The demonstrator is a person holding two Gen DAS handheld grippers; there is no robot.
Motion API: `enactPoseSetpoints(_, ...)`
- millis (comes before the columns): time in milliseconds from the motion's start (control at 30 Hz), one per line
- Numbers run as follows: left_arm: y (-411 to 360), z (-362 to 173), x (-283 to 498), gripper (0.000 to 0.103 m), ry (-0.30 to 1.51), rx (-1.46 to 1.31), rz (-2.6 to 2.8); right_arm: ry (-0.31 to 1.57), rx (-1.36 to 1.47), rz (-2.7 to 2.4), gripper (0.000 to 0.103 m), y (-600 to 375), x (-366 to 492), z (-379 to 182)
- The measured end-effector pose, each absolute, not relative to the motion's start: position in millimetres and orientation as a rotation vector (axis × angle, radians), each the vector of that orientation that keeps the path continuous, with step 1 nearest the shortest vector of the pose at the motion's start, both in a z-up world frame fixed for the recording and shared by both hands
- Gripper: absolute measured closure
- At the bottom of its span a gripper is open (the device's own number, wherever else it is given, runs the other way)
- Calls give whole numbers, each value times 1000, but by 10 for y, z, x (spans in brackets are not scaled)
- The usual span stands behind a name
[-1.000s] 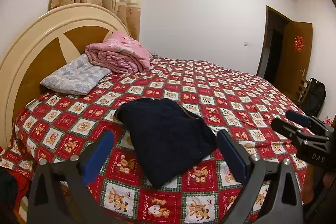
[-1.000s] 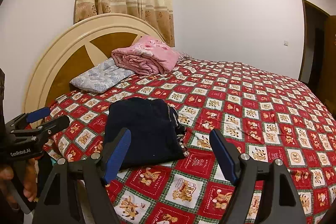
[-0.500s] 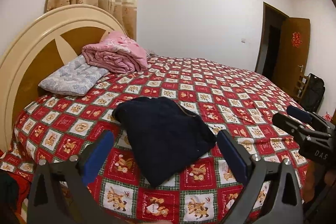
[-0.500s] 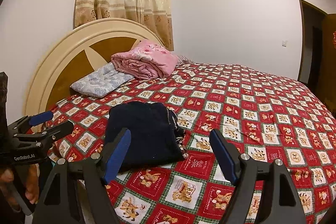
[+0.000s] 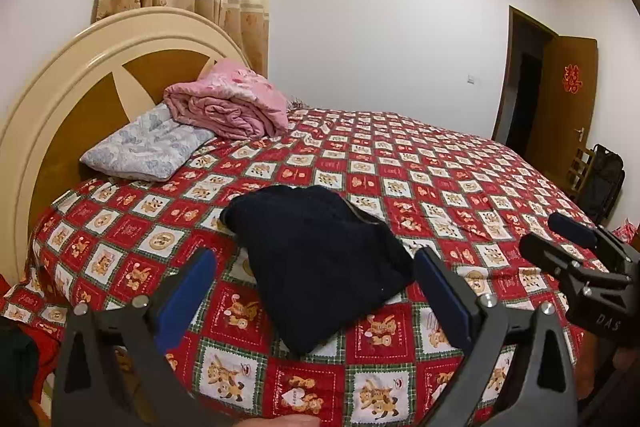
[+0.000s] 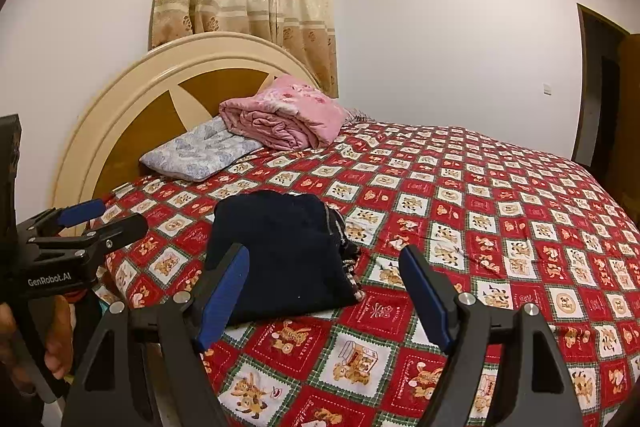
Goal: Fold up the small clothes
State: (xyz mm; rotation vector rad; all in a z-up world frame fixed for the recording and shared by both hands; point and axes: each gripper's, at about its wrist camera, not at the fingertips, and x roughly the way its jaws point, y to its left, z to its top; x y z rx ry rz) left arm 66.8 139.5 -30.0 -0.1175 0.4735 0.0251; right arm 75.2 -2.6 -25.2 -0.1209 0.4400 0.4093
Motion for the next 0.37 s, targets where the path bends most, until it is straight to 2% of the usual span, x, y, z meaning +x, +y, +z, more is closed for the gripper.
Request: enactPoseSetpoints(367, 1430, -359, 701, 2, 482, -117, 31, 446, -127, 425, 25, -4, 727, -314)
